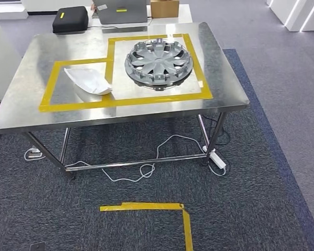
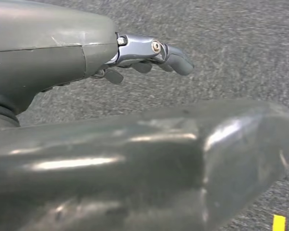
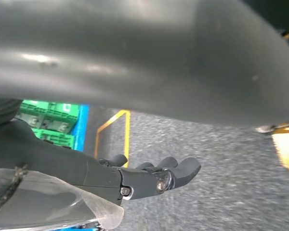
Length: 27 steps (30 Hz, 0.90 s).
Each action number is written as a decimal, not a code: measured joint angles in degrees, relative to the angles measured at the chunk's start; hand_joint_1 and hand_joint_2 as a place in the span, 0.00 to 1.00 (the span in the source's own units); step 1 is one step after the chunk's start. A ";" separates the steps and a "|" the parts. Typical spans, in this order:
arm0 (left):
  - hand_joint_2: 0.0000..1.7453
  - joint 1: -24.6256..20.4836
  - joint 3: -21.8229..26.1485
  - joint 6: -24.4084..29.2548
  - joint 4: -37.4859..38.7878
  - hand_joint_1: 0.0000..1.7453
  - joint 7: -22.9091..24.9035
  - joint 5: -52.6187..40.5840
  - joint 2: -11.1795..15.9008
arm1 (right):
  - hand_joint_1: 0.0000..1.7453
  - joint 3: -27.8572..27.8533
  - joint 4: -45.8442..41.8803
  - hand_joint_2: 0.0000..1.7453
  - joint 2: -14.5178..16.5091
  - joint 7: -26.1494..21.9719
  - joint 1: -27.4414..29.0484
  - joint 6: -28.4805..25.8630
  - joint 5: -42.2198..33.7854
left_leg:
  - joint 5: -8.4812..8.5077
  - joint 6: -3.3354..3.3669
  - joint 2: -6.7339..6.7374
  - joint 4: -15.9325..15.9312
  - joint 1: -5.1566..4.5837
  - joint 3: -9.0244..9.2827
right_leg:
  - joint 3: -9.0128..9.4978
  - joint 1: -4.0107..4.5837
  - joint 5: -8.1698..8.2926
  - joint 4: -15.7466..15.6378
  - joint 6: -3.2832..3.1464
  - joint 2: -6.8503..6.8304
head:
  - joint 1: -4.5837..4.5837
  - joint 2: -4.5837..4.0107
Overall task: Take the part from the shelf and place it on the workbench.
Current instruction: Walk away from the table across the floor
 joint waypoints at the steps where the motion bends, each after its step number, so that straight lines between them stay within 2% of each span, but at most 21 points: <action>1: 0.00 0.00 0.01 -0.02 0.03 0.00 0.12 -0.11 -0.05 | 0.00 -0.03 0.00 0.00 0.00 0.01 0.08 0.10 0.01 | -2.09 -0.30 0.00 3.79 0.23 -0.50 | -0.79 0.00 0.49 0.34 0.02 -0.08 | -0.09 0.00; 2: 0.00 -0.02 0.03 -0.02 0.03 0.00 0.31 -0.16 -0.09 | 0.00 -0.06 0.00 0.00 0.00 0.01 0.11 0.19 0.03 | -2.70 -0.54 0.00 6.52 0.40 -0.51 | -1.70 -0.01 0.96 0.82 0.10 -0.15 | -0.08 0.00; 3: 0.00 -0.04 0.04 -0.03 0.03 0.00 0.60 -0.18 -0.11 | 0.00 -0.08 0.00 0.00 0.00 0.00 0.12 0.22 0.07 | -1.97 -0.71 0.00 7.52 0.55 0.18 | -2.67 -0.05 1.37 1.38 0.22 -0.18 | -0.09 0.00; 4: 0.00 -0.05 0.04 -0.05 0.03 0.00 0.90 -0.19 -0.14 | 0.00 -0.09 0.00 0.00 0.00 0.00 0.10 0.22 0.12 | -0.42 -0.81 -0.01 6.42 0.70 1.76 | -3.60 -0.10 1.72 1.98 0.38 -0.18 | -0.10 0.00; 6: 0.00 -0.09 0.07 -0.12 0.05 0.00 1.42 -0.21 -0.26 | 0.00 -0.10 0.00 0.00 -0.01 0.00 0.08 0.22 0.32 | 1.97 -0.82 -0.28 -0.64 0.92 7.00 | -5.50 -0.11 2.26 3.24 0.84 -0.14 | -0.13 0.00; 8: 0.00 -0.10 0.14 -0.17 0.10 0.00 1.61 -0.42 -0.48 | 0.00 -0.10 0.00 0.00 -0.05 0.01 -0.01 0.22 0.62 | 1.74 -0.33 -0.73 -7.08 0.88 10.79 | -6.80 0.01 2.87 4.15 1.50 -0.13 | -0.11 0.00; 9: 0.00 -0.10 0.19 -0.19 0.15 0.00 1.63 -0.65 -0.57 | 0.00 -0.10 0.00 0.00 -0.08 -0.01 -0.05 0.22 0.77 | 1.27 -0.09 -0.90 -8.36 0.77 11.24 | -7.27 0.05 3.27 4.35 1.84 -0.13 | -0.11 0.00; 11: 0.00 -0.10 0.28 -0.25 0.32 0.00 1.62 -1.10 -0.81 | 0.00 -0.11 0.00 0.00 -0.21 -0.15 -0.04 0.21 1.05 | 1.42 0.54 -0.81 -8.87 0.79 10.54 | -8.06 0.02 3.75 4.57 2.55 -0.02 | -0.10 0.00; 12: 0.00 -0.14 0.32 -0.33 0.40 0.00 1.57 -1.22 -0.93 | 0.00 -0.13 0.01 0.00 -0.30 -0.23 0.01 0.20 1.21 | 1.76 1.01 -0.70 -8.99 0.86 10.03 | -8.74 -0.02 2.92 5.21 2.88 0.13 | -0.01 0.00; 13: 0.00 -0.18 0.36 -0.42 0.47 0.00 1.50 -1.28 -1.03 | 0.00 -0.14 0.01 0.00 -0.38 -0.30 0.05 0.20 1.40 | 2.23 1.58 -0.57 -9.10 0.92 9.43 | -9.59 -0.06 1.16 6.87 3.18 0.32 | 0.08 0.00; 15: 0.00 -0.23 0.42 -0.54 0.54 0.00 1.36 -1.46 -1.09 | 0.00 -0.15 0.02 0.00 -0.46 -0.32 0.07 0.14 1.81 | 3.30 2.41 -0.36 -9.09 0.74 8.16 | -11.74 -0.17 -4.06 13.24 3.52 0.61 | 0.27 0.00; 16: 0.00 -0.24 0.43 -0.57 0.57 0.00 1.32 -1.62 -1.09 | 0.00 -0.15 0.03 0.00 -0.48 -0.31 0.07 0.09 1.98 | 3.85 2.60 -0.28 -9.07 0.55 7.49 | -12.59 -0.18 -6.07 16.99 3.57 0.67 | 0.28 0.00; 17: 0.00 -0.24 0.44 -0.60 0.64 0.00 1.31 -1.78 -1.12 | 0.00 -0.15 0.05 0.00 -0.48 -0.31 0.07 -0.01 2.16 | 4.40 2.72 -0.21 -9.04 0.32 6.80 | -12.91 -0.17 -6.90 19.70 3.54 0.68 | 0.29 0.00; 18: 0.00 -0.25 0.44 -0.61 0.72 0.00 1.31 -1.90 -1.16 | 0.00 -0.15 0.07 0.00 -0.49 -0.31 0.07 -0.09 2.34 | 4.95 2.80 -0.15 -9.02 0.07 6.13 | -12.39 -0.13 -6.49 20.69 3.40 0.69 | 0.29 0.00; 19: 0.00 -0.27 0.44 -0.61 0.80 0.00 1.31 -1.94 -1.20 | 0.00 -0.14 0.09 0.00 -0.50 -0.31 0.07 -0.19 2.53 | 5.49 2.86 -0.12 -9.02 -0.18 5.50 | -10.81 -0.06 -5.05 19.53 3.10 0.70 | 0.29 0.00; 21: 0.00 -0.31 0.45 -0.60 0.93 0.00 1.32 -1.95 -1.34 | 0.00 -0.13 0.11 0.00 -0.63 -0.31 -0.02 -0.37 2.85 | 6.47 2.87 -0.13 -9.01 -0.58 4.48 | -5.17 0.28 -2.07 12.04 2.04 0.68 | 0.26 0.00; 22: 0.00 -0.33 0.46 -0.60 1.01 0.00 1.33 -1.94 -1.43 | 0.00 -0.13 0.11 0.00 -0.73 -0.31 -0.13 -0.43 2.95 | 6.95 2.76 -0.13 -8.99 -0.74 4.11 | -2.05 0.47 -1.58 7.43 1.52 0.63 | 0.22 0.00; 23: 0.00 -0.35 0.49 -0.62 1.08 0.00 1.37 -1.93 -1.50 | 0.00 -0.12 0.12 0.00 -0.81 -0.32 -0.26 -0.46 3.01 | 7.46 2.57 -0.08 -8.97 -0.79 3.83 | 0.17 0.69 -1.68 3.90 1.18 0.59 | 0.21 0.00; 25: 0.00 -0.39 0.54 -0.67 1.21 0.00 1.46 -1.93 -1.60 | 0.00 -0.11 0.16 0.00 -0.91 -0.60 -0.42 -0.48 3.08 | 8.49 1.97 0.05 -9.04 -0.67 3.44 | 1.53 0.99 -1.93 0.81 0.94 0.54 | 0.21 0.00; 26: 0.00 -0.40 0.61 -0.69 1.26 0.00 1.49 -1.93 -1.59 | 0.00 -0.10 0.25 0.00 -0.89 -0.73 -0.43 -0.48 3.10 | 8.70 1.64 0.07 -9.00 -0.55 3.25 | 1.10 0.91 -1.44 0.57 0.76 0.48 | 0.30 0.00; 27: 0.00 -0.39 0.70 -0.69 1.28 0.00 1.51 -1.92 -1.58 | 0.00 -0.10 0.34 0.00 -0.89 -0.85 -0.45 -0.47 3.11 | 8.03 1.29 -0.02 -8.65 -0.50 2.98 | 0.54 0.77 -0.80 0.41 0.44 0.37 | 0.36 0.00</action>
